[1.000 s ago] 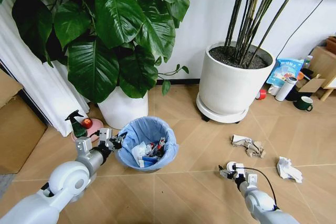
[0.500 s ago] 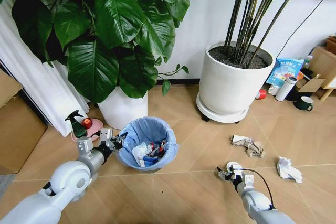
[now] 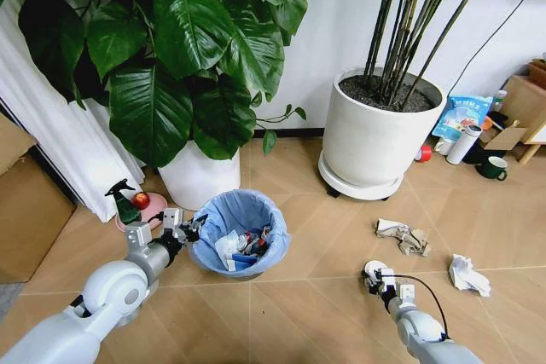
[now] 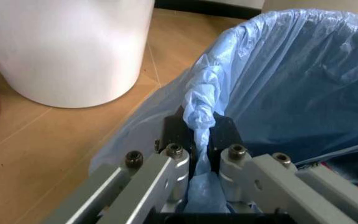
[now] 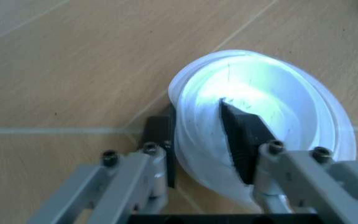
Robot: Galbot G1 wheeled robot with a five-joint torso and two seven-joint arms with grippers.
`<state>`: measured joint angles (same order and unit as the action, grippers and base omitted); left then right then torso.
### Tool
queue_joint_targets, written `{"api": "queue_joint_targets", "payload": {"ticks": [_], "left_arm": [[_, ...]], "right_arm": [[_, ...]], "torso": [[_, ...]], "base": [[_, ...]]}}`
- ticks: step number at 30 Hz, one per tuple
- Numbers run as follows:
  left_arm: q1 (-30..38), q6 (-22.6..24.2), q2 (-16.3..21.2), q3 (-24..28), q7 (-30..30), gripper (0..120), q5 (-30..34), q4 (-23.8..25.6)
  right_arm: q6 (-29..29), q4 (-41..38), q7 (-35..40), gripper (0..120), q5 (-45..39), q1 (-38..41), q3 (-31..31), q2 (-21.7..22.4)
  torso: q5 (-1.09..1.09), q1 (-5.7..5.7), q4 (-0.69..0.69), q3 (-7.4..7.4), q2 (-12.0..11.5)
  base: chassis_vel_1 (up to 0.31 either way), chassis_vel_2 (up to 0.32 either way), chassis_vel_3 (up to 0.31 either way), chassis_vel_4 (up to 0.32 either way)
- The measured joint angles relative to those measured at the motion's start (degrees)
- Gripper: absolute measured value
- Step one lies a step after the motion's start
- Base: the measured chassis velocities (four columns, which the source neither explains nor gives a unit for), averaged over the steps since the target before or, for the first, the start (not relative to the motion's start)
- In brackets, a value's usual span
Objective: Pick up the trash bin and place the garbage on the floor into it.
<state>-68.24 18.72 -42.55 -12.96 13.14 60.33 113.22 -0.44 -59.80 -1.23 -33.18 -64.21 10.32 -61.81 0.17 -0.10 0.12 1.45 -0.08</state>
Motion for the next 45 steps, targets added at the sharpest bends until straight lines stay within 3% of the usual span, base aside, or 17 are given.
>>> {"api": "queue_joint_targets", "payload": {"ticks": [9, 33, 37, 45], "left_arm": [[0.01, -0.02, -0.10, -0.04, 0.02, 1, 0.01, 0.03], [-0.36, -0.15, 0.15, -0.45, 0.04, 1, -0.16, 0.24], [-0.38, -0.15, 0.35, -0.43, 0.03, 1, -0.16, 0.21], [-0.94, -0.16, 0.72, -0.06, 0.16, 1, -0.01, 0.00]], "right_arm": [[0.19, -0.64, -0.15, 0, -0.03, -0.74, 0.08, 0.69], [0.34, -9.57, 1.09, 0, -1.41, -5.33, 1.69, 4.69], [-2.25, -12.40, -0.28, 0, -1.87, -5.54, 2.35, 5.92], [-11.82, -20.56, -11.27, 0, -3.75, -3.76, 2.67, 9.27]], "torso": [[0.01, 0.00, 0.01, 0.01, 0.00], [0.00, 0.00, 0.01, 0.01, 0.00], [0.01, 0.00, 0.03, 0.01, 0.00], [0.01, 0.00, 0.00, 0.00, 0.00]], "base": [[0.000, 0.000, 0.000, 0.000], [0.000, 0.000, 0.000, 0.000], [0.000, 0.000, 0.000, 0.000], [0.000, 0.000, 0.000, 0.000]]}}
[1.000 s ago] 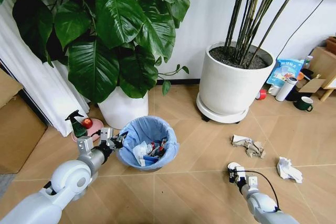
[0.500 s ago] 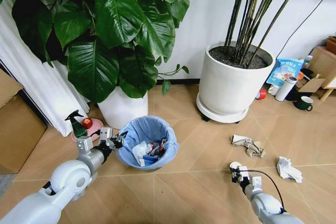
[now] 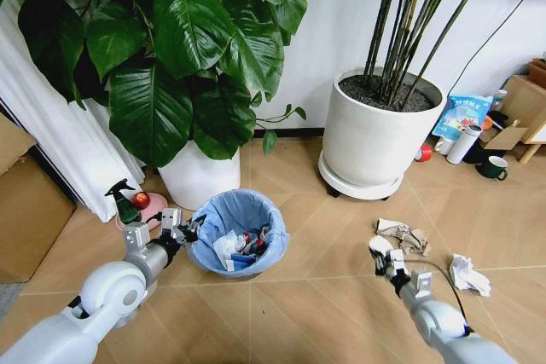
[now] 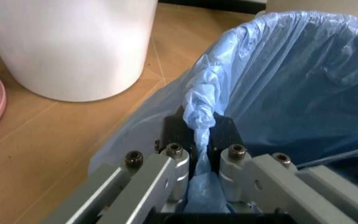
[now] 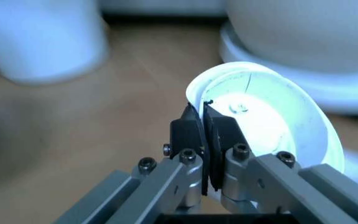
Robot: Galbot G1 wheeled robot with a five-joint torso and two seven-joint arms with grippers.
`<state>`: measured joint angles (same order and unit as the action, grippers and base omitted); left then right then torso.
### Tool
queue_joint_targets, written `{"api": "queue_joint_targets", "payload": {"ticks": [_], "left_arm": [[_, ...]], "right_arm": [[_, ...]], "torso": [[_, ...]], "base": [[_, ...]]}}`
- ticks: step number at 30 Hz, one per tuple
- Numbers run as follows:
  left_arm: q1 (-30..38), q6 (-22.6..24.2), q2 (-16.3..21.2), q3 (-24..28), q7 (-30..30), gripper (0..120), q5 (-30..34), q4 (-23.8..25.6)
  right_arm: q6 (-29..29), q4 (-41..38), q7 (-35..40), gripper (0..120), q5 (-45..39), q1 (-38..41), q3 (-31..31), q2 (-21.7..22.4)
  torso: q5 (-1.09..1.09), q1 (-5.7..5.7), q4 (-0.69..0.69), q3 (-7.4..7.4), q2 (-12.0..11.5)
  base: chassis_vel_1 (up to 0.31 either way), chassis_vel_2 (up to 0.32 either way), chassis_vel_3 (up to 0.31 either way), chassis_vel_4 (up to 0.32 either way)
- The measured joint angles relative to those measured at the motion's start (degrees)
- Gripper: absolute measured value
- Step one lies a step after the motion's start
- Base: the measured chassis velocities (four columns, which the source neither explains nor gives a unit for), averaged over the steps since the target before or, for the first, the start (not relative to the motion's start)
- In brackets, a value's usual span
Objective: Pick up the trash bin and place the garbage on the floor into it.
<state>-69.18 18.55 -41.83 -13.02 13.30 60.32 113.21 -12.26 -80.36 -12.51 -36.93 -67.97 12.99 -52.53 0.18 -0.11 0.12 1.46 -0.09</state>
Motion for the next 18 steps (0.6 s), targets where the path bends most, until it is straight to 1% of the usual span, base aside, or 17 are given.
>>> {"api": "queue_joint_targets", "payload": {"ticks": [2, 3, 6, 7, 10, 11, 13, 14, 17, 18], "left_arm": [[0.28, 0.01, 0.16, 0.27, 0.04, 1, 0.24, -0.30], [0.28, 0.01, 0.16, 0.27, 0.04, 1, 0.24, -0.30], [0.79, 0.12, 0.58, 1.19, 0.03, 1, 0.76, -0.86], [0.79, 0.12, 0.58, 1.19, 0.03, 1, 0.76, -0.86], [2.13, 0.34, 0.77, 2.80, 0.01, 1, 1.38, -1.83], [2.13, 0.34, 0.77, 2.80, 0.01, 1, 1.38, -1.83], [2.85, 0.40, 0.87, 3.64, 0.01, 1, 1.61, -2.16], [2.85, 0.40, 0.87, 3.64, 0.01, 1, 1.61, -2.16], [3.62, 0.44, 0.99, 4.55, -0.15, 1, 1.79, -2.59], [3.62, 0.44, 0.99, 4.55, -0.15, 1, 1.79, -2.59]], "right_arm": [[-3.48, -2.27, -5.93, 0, -1.88, 1.51, -0.17, 0.58], [-3.48, -2.27, -5.93, 0, -1.88, 1.51, -0.17, 0.58], [-8.18, -5.08, -16.49, 0, -6.23, 4.81, -2.36, 1.11], [-8.18, -5.08, -16.49, 0, -6.23, 4.81, -2.36, 1.11], [-9.94, -8.05, -23.59, 0, -11.48, 9.28, -7.16, 1.24], [-9.94, -8.05, -23.59, 0, -11.48, 9.28, -7.16, 1.24], [-10.11, -9.82, -26.27, 0, -13.91, 12.26, -10.72, 1.21], [-10.11, -9.82, -26.27, 0, -13.91, 12.26, -10.72, 1.21], [-9.35, -11.10, -29.33, 0, -18.28, 17.62, -17.98, 0.45], [-9.35, -11.10, -29.33, 0, -18.28, 17.62, -17.98, 0.45]], "torso": [[-0.01, 0.00, 0.01, 0.00, 0.00], [-0.01, 0.00, 0.01, 0.00, 0.00], [0.00, 0.00, 0.02, 0.00, 0.00], [0.00, 0.00, 0.02, 0.00, 0.00], [0.00, 0.00, 0.01, 0.00, 0.00], [0.00, 0.00, 0.01, 0.00, 0.00], [0.01, 0.00, 0.01, 0.00, 0.00], [0.01, 0.00, 0.01, 0.00, 0.00], [0.00, 0.00, 0.02, 0.00, 0.00], [0.00, 0.00, 0.02, 0.00, 0.00]], "base": [[0.000, 0.000, 0.000, 0.000], [0.000, 0.000, 0.000, 0.000], [0.000, 0.000, 0.000, 0.000], [0.000, 0.000, 0.000, 0.000], [0.000, 0.000, 0.000, 0.000], [0.000, 0.000, 0.000, 0.000], [0.000, 0.000, 0.000, 0.000], [0.000, 0.000, 0.000, 0.000], [0.000, 0.000, 0.000, 0.000], [0.000, 0.000, 0.000, 0.000]]}}
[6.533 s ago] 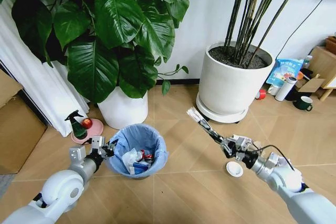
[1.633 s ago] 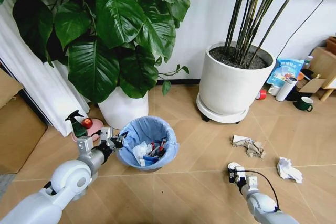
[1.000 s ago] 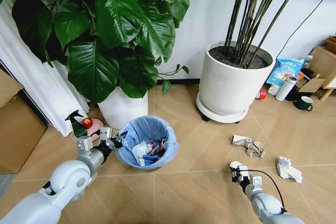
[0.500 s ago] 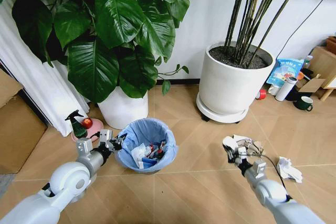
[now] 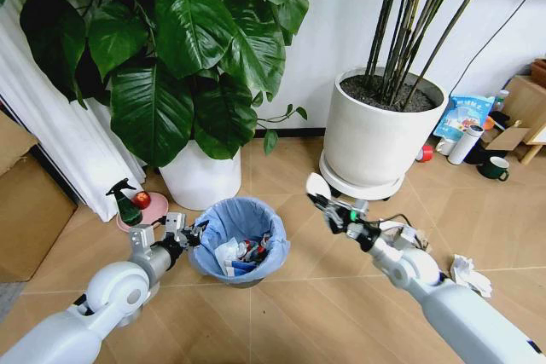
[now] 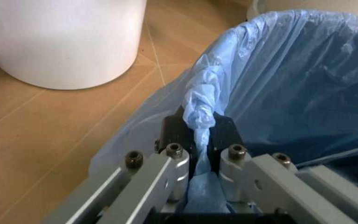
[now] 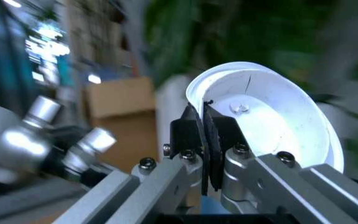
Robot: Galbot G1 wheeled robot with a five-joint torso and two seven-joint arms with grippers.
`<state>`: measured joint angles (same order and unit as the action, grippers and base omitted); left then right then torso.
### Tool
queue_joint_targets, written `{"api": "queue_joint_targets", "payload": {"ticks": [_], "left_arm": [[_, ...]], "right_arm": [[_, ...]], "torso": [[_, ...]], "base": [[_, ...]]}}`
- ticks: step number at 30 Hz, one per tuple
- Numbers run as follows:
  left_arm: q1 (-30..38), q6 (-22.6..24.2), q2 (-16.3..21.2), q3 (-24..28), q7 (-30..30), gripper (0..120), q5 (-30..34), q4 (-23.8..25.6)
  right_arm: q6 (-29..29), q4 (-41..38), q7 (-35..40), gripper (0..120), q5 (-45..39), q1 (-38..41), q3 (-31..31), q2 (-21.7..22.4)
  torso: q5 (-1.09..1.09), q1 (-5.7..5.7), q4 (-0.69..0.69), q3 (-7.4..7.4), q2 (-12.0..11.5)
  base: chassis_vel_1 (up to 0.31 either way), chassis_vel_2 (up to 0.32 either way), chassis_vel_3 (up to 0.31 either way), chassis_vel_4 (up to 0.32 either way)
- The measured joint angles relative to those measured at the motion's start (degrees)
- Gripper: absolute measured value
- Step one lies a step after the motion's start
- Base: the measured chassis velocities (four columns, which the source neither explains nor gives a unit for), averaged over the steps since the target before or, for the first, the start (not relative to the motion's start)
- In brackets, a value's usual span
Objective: Pick up the trash bin and place the garbage on the floor into it.
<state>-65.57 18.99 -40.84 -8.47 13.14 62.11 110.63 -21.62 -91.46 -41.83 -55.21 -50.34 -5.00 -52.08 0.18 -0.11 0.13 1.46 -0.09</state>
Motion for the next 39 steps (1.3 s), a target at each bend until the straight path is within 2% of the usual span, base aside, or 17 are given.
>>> {"api": "queue_joint_targets", "payload": {"ticks": [2, 7, 14, 21, 24, 25, 28, 31, 32, 35, 36, 39], "left_arm": [[0.28, 0.00, -0.07, 0.26, -0.12, 1, 0.02, -0.24], [0.53, 0.01, -0.21, 0.34, -0.21, 1, 0.08, -0.29], [0.65, 0.02, 0.06, -0.39, -0.21, 1, 0.54, 0.06], [0.55, 0.07, 0.20, -0.64, -0.15, 1, 0.74, 0.86], [0.44, 0.11, 0.13, -0.98, -0.08, 1, 0.74, 1.05], [0.44, 0.11, 0.13, -0.98, -0.08, 1, 0.74, 1.05], [0.31, 0.11, 0.08, -1.37, -0.07, 1, 0.72, 1.10], [0.30, 0.12, 0.03, -1.48, -0.05, 1, 0.69, 1.11], [0.32, 0.12, -0.17, -1.57, 0.01, 1, 0.68, 1.18], [0.35, 0.12, -0.38, -1.60, 0.08, 1, 0.56, 1.21], [0.35, 0.12, -0.38, -1.60, 0.08, 1, 0.56, 1.21], [0.17, 0.14, -0.41, -1.60, 0.14, 1, 0.36, 1.19]], "right_arm": [[0.39, 0.79, -1.48, 0, -1.72, 4.38, -5.32, -0.94], [0.16, 3.40, -1.70, 0, -3.01, 9.66, -12.81, -2.79], [0.78, 4.64, 0.06, 0, -3.61, 11.30, -17.12, -3.75], [1.56, 5.64, 3.01, 1, 1.09, 12.28, -19.60, -2.83], [4.17, 5.30, 3.80, 17, 2.40, 12.92, -19.85, -1.49], [4.17, 5.30, 3.80, 17, 2.40, 12.92, -19.85, -1.49], [6.04, 4.46, 3.81, 30, 2.80, 13.15, -19.83, 0.16], [6.37, 4.23, 3.81, 36, 2.80, 13.29, -19.84, 0.76], [6.56, 4.12, 3.82, 44, 2.80, 13.47, -19.91, 1.59], [6.70, 4.09, 3.82, 57, 3.18, 13.34, -19.25, 2.27], [6.70, 4.09, 3.82, 57, 3.18, 13.34, -19.25, 2.27], [6.85, 4.11, 4.73, 68, 5.93, 12.96, -17.82, 2.60]], "torso": [[0.00, 0.00, -0.02, 0.00, 0.00], [0.00, 0.00, -0.02, 0.00, 0.00], [-0.01, 0.00, 0.00, 0.00, 0.00], [-0.01, 0.00, 0.00, 0.00, 0.00], [-0.01, 0.00, 0.00, 0.00, 0.00], [-0.01, 0.00, 0.00, 0.00, 0.00], [-0.01, 0.00, 0.00, 0.00, 0.00], [-0.01, 0.00, 0.00, 0.00, 0.00], [0.00, 0.00, 0.00, 0.00, 0.01], [-0.01, 0.00, 0.00, 0.00, 0.01], [-0.01, 0.00, 0.00, 0.00, 0.01], [-0.02, 0.00, 0.00, 0.00, 0.01]], "base": [[0.000, 0.000, 0.000, 0.000], [0.000, 0.000, 0.000, 0.000], [0.000, 0.000, 0.000, 0.000], [0.000, 0.000, 0.000, 0.000], [0.000, 0.000, 0.000, 0.000], [0.000, 0.000, 0.000, 0.000], [0.000, 0.000, 0.000, 0.000], [0.000, 0.000, 0.000, 0.000], [0.000, 0.000, 0.000, 0.000], [0.000, 0.000, 0.000, 0.000], [0.000, 0.000, 0.000, 0.000], [0.000, 0.000, 0.000, 0.000]]}}
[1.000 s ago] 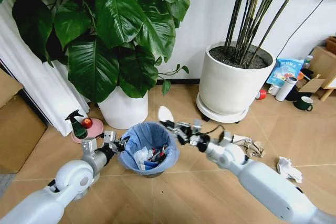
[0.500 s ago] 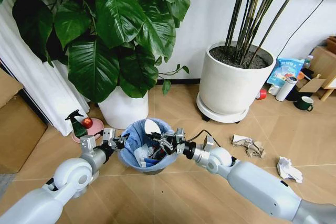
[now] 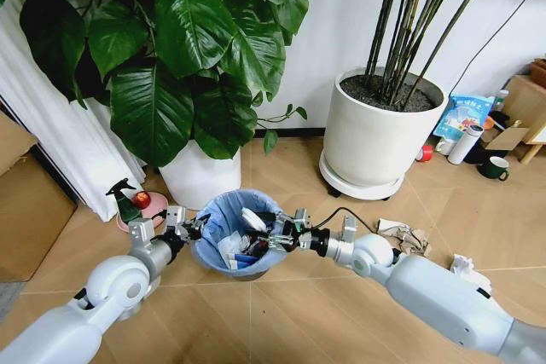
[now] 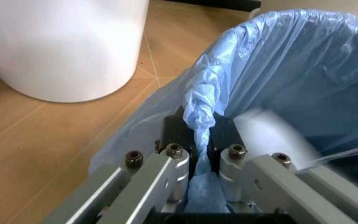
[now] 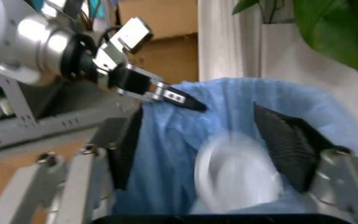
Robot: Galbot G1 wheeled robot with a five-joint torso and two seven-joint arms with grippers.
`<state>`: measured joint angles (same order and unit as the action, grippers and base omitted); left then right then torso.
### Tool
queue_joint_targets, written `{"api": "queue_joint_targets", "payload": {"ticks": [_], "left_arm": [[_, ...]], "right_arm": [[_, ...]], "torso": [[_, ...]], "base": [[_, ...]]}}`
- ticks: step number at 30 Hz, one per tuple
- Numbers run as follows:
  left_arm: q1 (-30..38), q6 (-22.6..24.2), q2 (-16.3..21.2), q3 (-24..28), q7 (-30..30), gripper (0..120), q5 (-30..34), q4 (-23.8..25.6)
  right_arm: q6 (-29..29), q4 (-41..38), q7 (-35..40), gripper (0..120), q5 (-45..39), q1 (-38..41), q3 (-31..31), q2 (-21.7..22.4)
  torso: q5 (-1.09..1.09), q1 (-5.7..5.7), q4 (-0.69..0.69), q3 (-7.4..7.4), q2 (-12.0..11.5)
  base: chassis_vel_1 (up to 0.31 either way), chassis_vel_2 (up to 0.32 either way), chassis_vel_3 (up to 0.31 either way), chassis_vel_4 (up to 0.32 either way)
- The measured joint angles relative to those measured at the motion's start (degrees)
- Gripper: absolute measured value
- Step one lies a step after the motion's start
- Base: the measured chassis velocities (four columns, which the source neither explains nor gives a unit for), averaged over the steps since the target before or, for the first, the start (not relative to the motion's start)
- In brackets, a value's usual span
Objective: Pick up the trash bin and place the garbage on the floor into it.
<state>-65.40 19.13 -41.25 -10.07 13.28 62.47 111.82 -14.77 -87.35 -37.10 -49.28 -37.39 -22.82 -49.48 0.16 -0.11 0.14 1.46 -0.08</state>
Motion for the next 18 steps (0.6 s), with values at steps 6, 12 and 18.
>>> {"api": "queue_joint_targets", "payload": {"ticks": [6, 12, 18], "left_arm": [[-0.13, 0.04, -0.19, 0.15, 0.10, 1, -0.10, 0.00], [0.13, 0.09, -0.14, 0.35, 0.16, 1, -0.10, -0.14], [-0.69, 0.10, -0.06, -0.33, 0.30, 1, -0.41, -0.04]], "right_arm": [[0.00, 0.39, 1.72, 88, 3.40, -0.05, 1.29, 0.03], [-0.07, 0.69, 2.29, 100, 5.00, 0.01, 2.55, -0.02], [-0.14, -0.25, 6.67, 100, 3.47, -4.88, 10.10, 0.98]], "torso": [[0.01, 0.00, 0.00, 0.00, 0.00], [0.01, 0.00, -0.01, 0.00, 0.00], [0.01, 0.00, -0.01, 0.00, 0.00]], "base": [[0.000, 0.000, 0.000, 0.000], [0.000, 0.000, 0.000, 0.000], [0.000, 0.000, 0.000, 0.000]]}}
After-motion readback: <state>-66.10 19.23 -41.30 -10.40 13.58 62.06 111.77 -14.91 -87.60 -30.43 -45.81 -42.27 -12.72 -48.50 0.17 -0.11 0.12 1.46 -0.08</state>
